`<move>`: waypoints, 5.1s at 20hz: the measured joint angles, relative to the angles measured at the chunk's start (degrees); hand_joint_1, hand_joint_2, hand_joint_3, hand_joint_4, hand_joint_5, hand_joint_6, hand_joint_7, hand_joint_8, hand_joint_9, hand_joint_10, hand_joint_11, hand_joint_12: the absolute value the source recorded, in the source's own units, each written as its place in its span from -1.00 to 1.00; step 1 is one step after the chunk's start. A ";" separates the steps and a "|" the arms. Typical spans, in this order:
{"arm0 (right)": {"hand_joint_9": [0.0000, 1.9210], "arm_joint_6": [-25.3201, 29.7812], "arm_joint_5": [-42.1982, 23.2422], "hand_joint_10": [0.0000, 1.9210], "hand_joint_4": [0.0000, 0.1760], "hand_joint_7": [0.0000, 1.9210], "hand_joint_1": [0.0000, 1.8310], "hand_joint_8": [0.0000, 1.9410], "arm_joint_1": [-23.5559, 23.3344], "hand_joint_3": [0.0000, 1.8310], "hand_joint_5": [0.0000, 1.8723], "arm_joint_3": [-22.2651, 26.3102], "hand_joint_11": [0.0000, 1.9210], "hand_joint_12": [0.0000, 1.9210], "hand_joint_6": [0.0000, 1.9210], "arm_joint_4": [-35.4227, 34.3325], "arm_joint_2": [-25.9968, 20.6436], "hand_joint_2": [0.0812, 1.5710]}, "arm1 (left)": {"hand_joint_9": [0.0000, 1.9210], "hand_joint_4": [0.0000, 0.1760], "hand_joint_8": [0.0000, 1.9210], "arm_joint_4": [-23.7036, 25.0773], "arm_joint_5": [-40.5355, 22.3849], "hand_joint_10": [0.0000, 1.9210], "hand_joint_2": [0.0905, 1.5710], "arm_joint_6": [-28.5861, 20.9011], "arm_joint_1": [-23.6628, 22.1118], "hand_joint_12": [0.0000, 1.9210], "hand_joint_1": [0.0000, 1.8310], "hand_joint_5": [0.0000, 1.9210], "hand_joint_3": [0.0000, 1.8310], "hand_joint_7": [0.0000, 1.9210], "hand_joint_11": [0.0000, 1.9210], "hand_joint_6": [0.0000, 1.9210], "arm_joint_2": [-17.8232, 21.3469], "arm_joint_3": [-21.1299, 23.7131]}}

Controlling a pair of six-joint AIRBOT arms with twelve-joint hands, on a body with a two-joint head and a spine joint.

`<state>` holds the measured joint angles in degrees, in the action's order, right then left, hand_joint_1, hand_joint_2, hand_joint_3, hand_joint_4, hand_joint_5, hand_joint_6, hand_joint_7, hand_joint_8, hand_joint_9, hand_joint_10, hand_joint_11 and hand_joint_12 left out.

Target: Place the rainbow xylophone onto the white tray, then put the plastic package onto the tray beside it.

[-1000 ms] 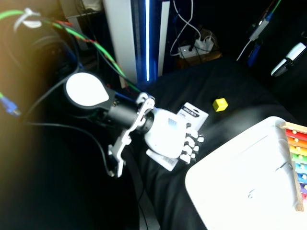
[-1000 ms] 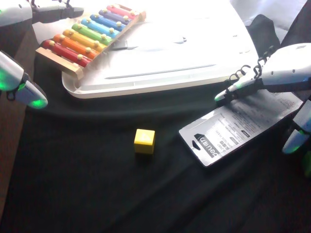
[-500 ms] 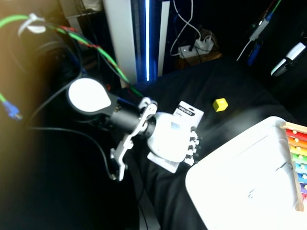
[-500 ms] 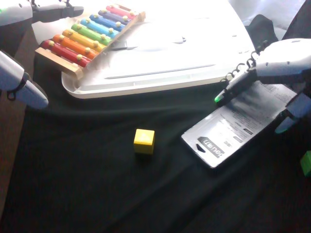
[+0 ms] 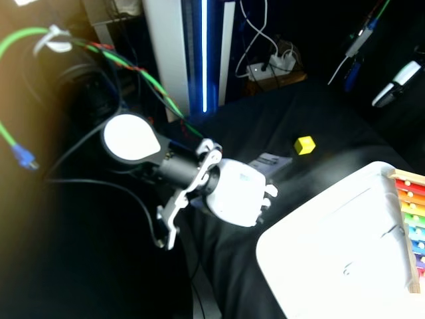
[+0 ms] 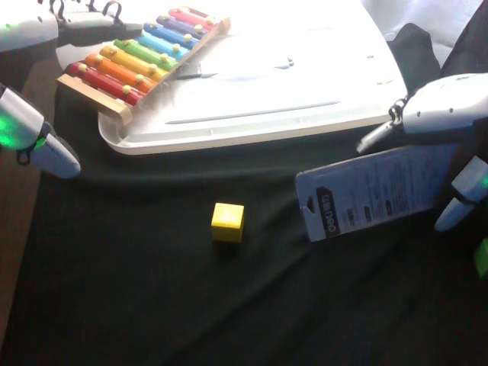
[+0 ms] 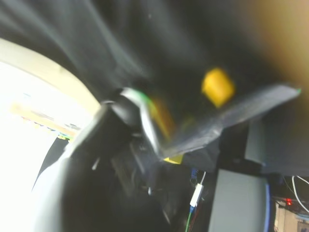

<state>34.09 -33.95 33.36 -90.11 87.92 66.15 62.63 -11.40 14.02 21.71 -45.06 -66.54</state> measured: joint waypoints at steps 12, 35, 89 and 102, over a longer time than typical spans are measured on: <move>0.55 -1.25 -1.84 1.00 -0.17 0.35 0.82 1.00 -2.34 -1.00 -0.01 2.01 0.61 1.00 1.00 -1.20 -1.64 0.38 | -0.94 0.76 -0.99 -0.37 -0.11 -0.99 -0.20 0.02 0.79 -1.00 -0.15 -1.00 -0.99 -0.98 -1.00 -1.00 -0.55 -0.42; 0.49 -13.49 -0.26 1.00 -0.31 0.26 0.89 1.00 -15.08 -1.00 -0.07 1.31 0.57 1.00 1.00 -11.65 -4.31 0.30 | -0.98 0.96 -1.00 -0.70 -0.26 -0.99 -0.20 0.07 1.03 -1.00 -0.10 -1.00 -1.00 -0.98 -1.00 -1.00 -0.55 -0.59; -0.25 -17.70 3.98 0.85 -1.00 -0.26 0.25 0.69 -12.28 -0.99 -0.25 -31.30 -0.26 0.91 0.43 -33.42 22.10 0.59 | -0.95 -0.41 -1.00 -5.22 -7.32 -1.00 -0.19 8.55 -14.16 -0.62 -0.24 -1.00 -1.00 -0.98 -1.00 -1.00 -9.81 -4.68; -0.27 -17.40 3.98 -0.86 -0.45 -0.24 -0.35 -0.99 -12.31 -1.00 -0.32 -31.34 -0.69 0.12 -0.88 -34.25 22.21 0.45 | -0.95 -0.09 -1.00 -5.25 -7.34 -1.00 -0.20 8.52 -14.16 -0.67 -0.23 -1.00 -1.00 -0.97 -1.00 -1.00 -9.84 -4.68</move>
<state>16.69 -29.98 21.06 -121.45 53.67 88.36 57.39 -18.74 22.55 7.55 -54.89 -71.22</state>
